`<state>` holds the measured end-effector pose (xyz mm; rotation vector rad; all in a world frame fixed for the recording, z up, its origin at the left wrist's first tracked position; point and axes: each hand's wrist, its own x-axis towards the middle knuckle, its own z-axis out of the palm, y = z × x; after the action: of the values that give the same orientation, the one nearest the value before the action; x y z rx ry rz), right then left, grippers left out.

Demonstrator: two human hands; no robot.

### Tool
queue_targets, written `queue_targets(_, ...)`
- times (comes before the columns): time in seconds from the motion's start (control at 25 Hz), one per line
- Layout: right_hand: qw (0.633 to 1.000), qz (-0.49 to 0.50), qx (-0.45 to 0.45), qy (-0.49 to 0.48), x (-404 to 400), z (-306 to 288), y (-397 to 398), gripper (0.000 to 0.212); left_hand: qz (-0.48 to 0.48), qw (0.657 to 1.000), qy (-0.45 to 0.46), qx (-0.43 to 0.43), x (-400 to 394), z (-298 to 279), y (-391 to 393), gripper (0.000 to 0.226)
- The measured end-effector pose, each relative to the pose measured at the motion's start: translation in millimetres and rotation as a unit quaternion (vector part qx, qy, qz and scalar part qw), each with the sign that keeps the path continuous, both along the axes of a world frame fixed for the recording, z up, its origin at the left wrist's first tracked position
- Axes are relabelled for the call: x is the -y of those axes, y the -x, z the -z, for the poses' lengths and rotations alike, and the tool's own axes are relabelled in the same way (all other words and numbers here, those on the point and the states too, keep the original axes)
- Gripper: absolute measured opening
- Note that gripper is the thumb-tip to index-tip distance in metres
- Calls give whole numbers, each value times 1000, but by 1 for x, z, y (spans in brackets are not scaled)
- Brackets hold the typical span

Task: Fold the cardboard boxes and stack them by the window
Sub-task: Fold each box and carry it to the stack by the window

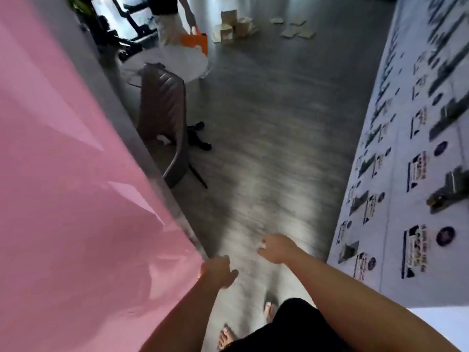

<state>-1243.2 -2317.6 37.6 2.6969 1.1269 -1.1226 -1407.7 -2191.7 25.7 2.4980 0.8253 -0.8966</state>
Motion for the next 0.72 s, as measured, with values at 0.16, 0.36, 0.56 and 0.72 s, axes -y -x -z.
queue_targets(0.16, 999, 42, 6, 28, 1, 10, -68, 48, 66, 997, -12, 27, -32, -12, -104, 53)
queue_targets(0.36, 997, 77, -11, 28, -34, 21, -179, 56, 66, 997, -20, 18, -65, -14, -218, 50)
queue_targets(0.56, 996, 89, -10, 12, -68, 15, -288, 59, 42, 999, -11, 33, -97, -21, -330, 55)
queue_targets(0.72, 995, 88, -16, 53, -94, 29, -361, 56, 30, 999, -7, 35, -130, -20, -406, 51)
